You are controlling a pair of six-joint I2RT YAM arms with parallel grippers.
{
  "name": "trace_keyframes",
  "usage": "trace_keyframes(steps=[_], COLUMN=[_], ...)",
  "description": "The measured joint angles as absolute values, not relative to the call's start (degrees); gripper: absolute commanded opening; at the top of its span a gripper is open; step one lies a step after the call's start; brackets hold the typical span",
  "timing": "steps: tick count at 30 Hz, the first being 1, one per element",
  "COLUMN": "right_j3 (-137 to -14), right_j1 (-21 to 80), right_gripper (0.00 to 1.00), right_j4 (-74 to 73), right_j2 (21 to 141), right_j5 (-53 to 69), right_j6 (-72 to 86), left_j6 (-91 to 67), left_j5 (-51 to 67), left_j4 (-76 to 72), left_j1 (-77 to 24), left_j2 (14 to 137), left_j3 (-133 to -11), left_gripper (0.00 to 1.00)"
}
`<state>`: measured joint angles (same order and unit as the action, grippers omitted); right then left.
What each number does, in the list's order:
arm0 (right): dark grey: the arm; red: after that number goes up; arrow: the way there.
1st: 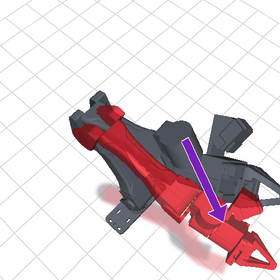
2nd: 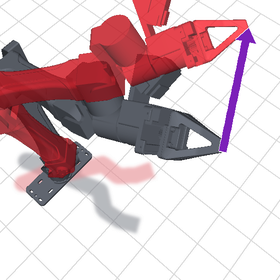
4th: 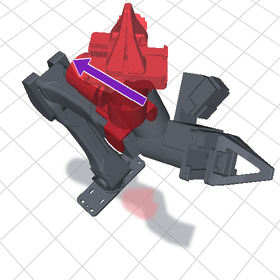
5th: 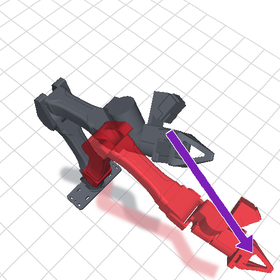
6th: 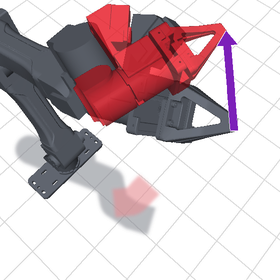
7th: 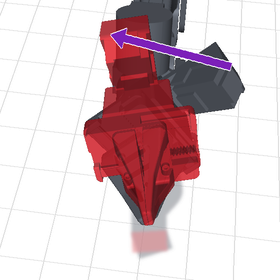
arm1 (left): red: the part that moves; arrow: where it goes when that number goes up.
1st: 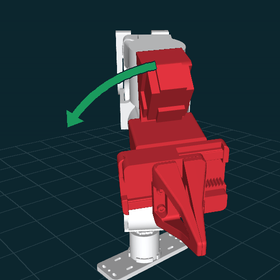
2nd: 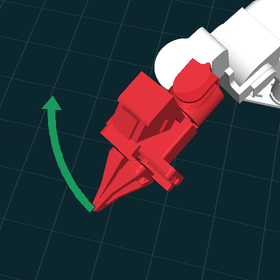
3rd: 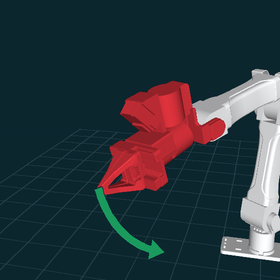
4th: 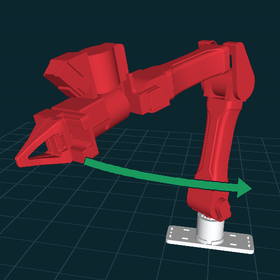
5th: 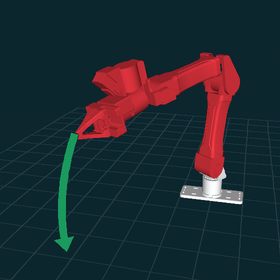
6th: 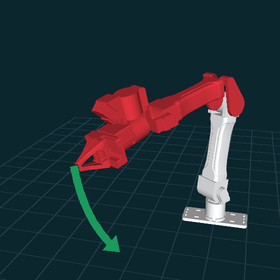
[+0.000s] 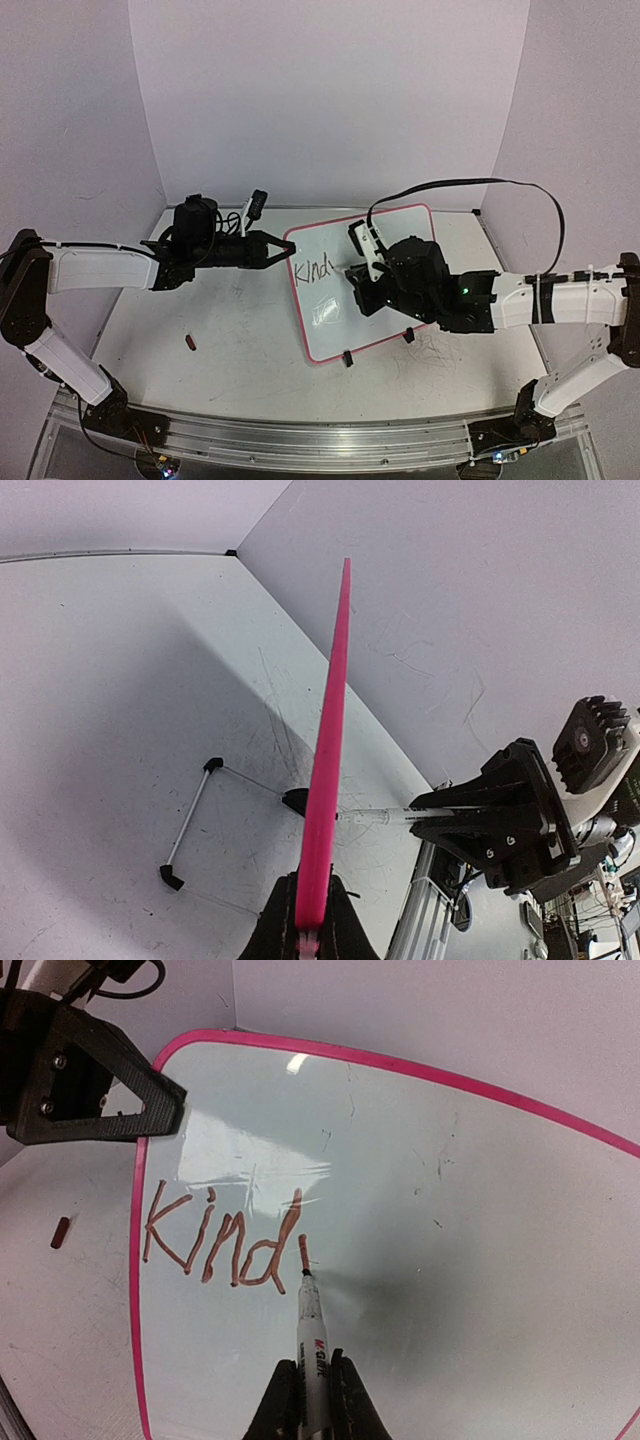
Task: Write a sentence on the whiteboard
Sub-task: Write on the whiteboard with the whiteboard.
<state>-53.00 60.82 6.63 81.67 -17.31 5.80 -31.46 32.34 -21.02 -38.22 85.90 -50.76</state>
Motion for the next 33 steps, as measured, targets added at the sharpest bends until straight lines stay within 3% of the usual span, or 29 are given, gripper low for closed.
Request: trace_keyframes(steps=[33], right_j3=[-53.5], right_j1=[61.0], right_gripper=[0.00], right_j4=[7.1], right_j2=[81.7], right_j5=[-18.4], right_j6=[6.0], left_j6=[-31.5], left_j5=[32.2], left_j4=[-21.1], left_j1=[-38.6], left_j2=[85.9], left_j3=[-50.8], left_gripper=[0.00])
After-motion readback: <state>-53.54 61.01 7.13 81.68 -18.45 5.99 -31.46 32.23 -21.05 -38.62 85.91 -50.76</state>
